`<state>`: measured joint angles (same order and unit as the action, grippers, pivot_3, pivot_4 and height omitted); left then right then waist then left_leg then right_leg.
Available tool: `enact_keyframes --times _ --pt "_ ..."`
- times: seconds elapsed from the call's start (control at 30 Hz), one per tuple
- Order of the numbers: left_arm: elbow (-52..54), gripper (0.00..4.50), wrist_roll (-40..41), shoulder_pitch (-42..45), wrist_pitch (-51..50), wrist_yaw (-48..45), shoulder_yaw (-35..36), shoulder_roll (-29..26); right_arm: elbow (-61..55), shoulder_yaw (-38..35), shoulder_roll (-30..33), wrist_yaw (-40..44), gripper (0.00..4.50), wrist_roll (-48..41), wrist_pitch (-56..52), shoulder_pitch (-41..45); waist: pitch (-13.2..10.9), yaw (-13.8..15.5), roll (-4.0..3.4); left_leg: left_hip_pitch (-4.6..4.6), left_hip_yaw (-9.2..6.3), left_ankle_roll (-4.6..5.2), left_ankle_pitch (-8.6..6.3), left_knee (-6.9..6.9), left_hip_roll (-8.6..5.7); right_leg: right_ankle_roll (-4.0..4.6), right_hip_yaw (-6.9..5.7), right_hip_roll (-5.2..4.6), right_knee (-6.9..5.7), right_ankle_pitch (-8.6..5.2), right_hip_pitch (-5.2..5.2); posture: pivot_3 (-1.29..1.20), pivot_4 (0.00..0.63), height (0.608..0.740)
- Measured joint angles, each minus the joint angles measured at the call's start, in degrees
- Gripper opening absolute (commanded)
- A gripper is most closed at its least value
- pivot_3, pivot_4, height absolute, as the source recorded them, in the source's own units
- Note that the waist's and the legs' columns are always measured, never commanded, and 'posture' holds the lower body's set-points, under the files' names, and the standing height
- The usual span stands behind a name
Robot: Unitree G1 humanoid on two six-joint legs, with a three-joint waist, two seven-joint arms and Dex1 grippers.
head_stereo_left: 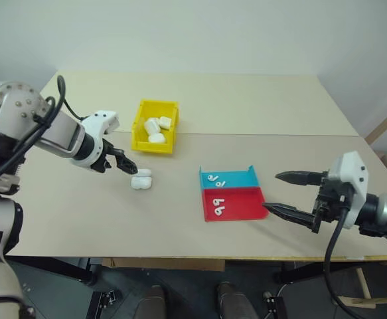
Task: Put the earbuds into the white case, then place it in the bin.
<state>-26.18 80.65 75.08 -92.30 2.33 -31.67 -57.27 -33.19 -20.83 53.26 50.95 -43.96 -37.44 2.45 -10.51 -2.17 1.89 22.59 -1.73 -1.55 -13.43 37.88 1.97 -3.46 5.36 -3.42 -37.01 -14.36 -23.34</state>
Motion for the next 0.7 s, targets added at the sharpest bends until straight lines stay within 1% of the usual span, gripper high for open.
enact_keyframes --times 0.1,0.27,0.4,0.53,0.7 --pt "-7.25 4.50 5.03 3.22 -0.01 4.43 -5.80 2.49 -0.14 0.13 -0.61 -0.67 4.47 0.01 0.00 -0.42 0.00 0.02 0.00 0.00 0.00 0.00 0.00 0.00 -0.01 0.00 -0.01 0.00 -0.01 0.00 0.00 0.00 0.150 0.740" --pt "-15.51 4.50 8.96 6.53 -0.01 10.81 -12.03 8.03 -0.63 0.37 -1.03 -1.45 4.47 0.01 0.01 -0.44 -0.01 0.11 0.01 0.11 -0.01 0.00 0.00 0.00 -0.04 0.00 -0.01 0.00 0.02 0.00 -0.06 0.00 0.150 0.740" --pt "-22.31 4.50 10.92 9.07 -0.01 15.43 -13.57 13.32 -1.28 0.54 -1.88 -1.81 4.47 0.01 0.05 -0.55 -0.01 0.24 0.02 0.19 -0.02 0.00 0.01 0.00 -0.06 0.00 -0.01 -0.01 0.03 0.00 -0.14 0.00 0.150 0.740" --pt "-29.15 4.50 11.33 10.64 -0.02 19.14 -13.90 16.92 -2.16 1.00 -2.62 -2.88 4.47 0.01 0.05 -1.01 -0.01 0.08 0.03 0.28 -0.02 -0.01 0.01 0.00 -0.08 0.01 0.01 -0.01 0.02 0.00 -0.26 0.00 0.150 0.740" --pt "-37.36 4.50 8.46 14.06 -0.02 21.71 -12.45 20.82 -2.61 1.13 -3.08 -3.54 4.47 0.00 0.07 -1.31 -0.01 0.16 0.04 0.32 -0.04 -0.03 0.02 0.01 -0.13 0.01 0.00 -0.02 0.03 0.00 -0.28 0.00 0.150 0.740"
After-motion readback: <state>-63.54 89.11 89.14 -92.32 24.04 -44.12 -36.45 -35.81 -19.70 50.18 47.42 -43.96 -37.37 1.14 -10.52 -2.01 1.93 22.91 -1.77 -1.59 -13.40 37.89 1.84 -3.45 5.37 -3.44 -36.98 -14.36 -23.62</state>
